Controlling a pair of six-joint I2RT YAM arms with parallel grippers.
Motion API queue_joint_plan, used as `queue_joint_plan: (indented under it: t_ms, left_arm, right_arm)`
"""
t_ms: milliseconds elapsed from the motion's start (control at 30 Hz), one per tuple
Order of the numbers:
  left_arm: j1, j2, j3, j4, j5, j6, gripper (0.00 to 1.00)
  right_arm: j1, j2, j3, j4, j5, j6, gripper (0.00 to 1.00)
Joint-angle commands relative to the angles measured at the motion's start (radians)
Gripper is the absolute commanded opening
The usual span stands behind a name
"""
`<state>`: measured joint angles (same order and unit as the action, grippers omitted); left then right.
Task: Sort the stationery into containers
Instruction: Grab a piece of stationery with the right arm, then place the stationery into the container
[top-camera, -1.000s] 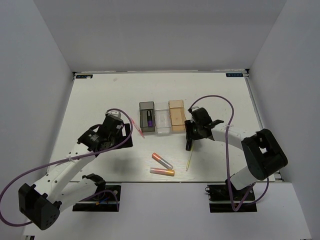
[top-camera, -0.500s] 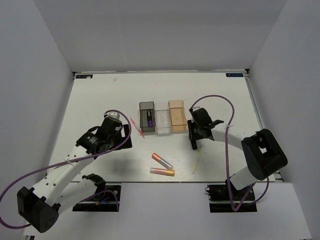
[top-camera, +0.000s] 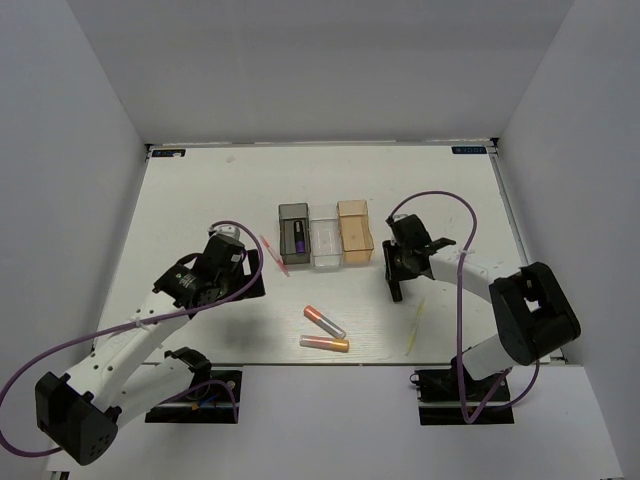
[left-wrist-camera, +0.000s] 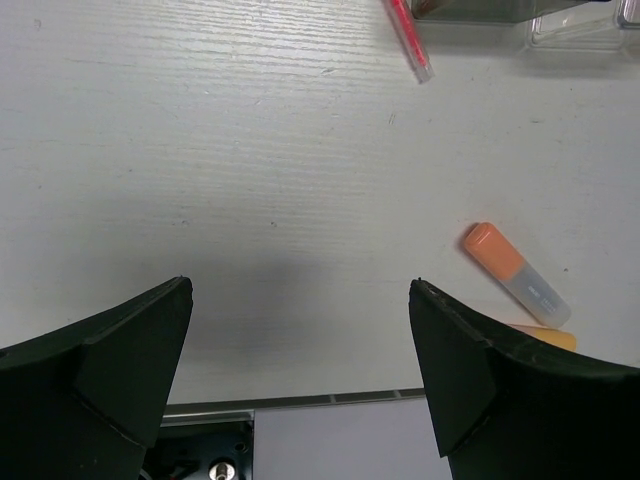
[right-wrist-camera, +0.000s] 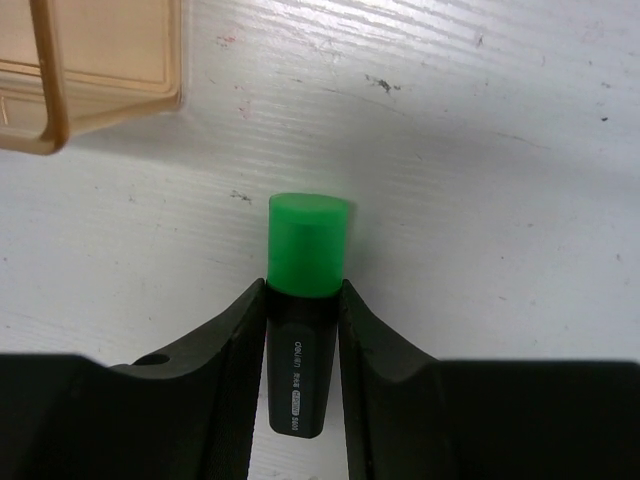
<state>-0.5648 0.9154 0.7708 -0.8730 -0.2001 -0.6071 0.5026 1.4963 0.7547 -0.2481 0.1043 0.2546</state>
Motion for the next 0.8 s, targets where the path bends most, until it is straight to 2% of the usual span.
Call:
queue_joint_plan:
  t_ms: [0, 533, 767]
  left_arm:
    - [0.003, -0.001, -0.007, 0.031, 0.008, -0.010, 0.99]
    - [0.003, -0.006, -0.010, 0.029, 0.013, -0.006, 0.99]
    - [0.003, 0.003, 0.007, 0.028, 0.018, -0.005, 0.99]
  right_arm:
    - [-0.009, -0.041, 0.020, -0.051, -0.008, -0.009, 0.13]
    - [-0.007, -0.146, 0.132, -0.072, -0.094, -0.058, 0.13]
    - [0.017, -0.076, 0.348, -0.112, -0.259, -0.058, 0.13]
